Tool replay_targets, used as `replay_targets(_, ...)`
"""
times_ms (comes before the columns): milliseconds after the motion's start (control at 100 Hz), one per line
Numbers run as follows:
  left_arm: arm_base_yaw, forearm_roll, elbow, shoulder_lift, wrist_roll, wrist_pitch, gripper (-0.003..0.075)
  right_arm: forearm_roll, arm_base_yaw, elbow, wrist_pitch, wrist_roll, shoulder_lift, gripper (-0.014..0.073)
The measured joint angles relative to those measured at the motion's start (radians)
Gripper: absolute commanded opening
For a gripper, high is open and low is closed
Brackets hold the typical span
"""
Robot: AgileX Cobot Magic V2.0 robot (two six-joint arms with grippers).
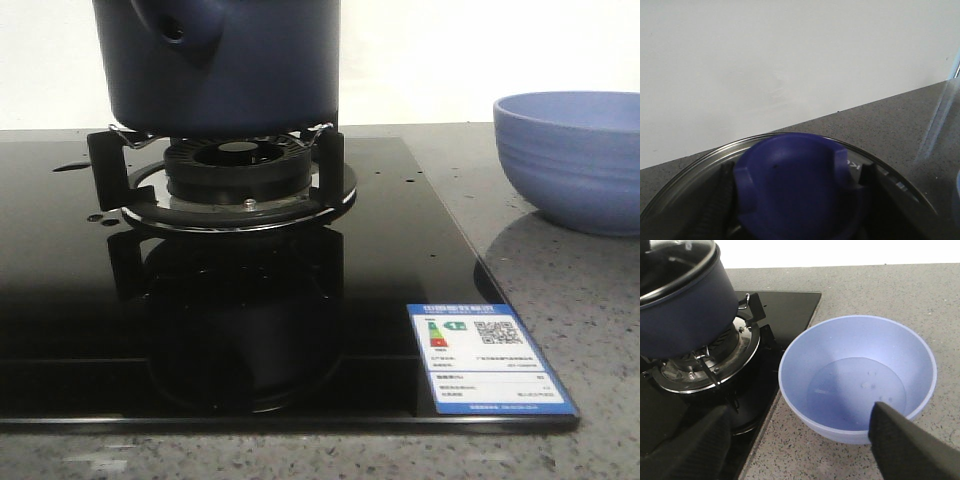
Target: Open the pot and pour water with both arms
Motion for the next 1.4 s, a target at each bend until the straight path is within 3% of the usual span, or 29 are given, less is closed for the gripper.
replay_targets(340,0.014,0.049,-0.044,-0.132,0.000,0.030,0.0396,-0.018,0.000,-0.069,0.087,0.000,0.076,0.0523)
replay_targets(630,0.182,0.063,-0.045,-0.234,0.000,0.156,0.0396,-0.051,-0.023,-0.301,0.255,0.000,0.312,0.0523)
replay_targets(1020,0.350,0.070,-0.046,-0.341,0.000,0.211,0.0396,-0.094,-0.215,-0.573,0.447,0.010,0.653,0.0523)
replay_targets(1400,0.380,0.070,-0.046,-0.352,0.000,0.247,0.0395,-0.103,-0.316,-0.605,0.538,0.011,0.819,0.0523)
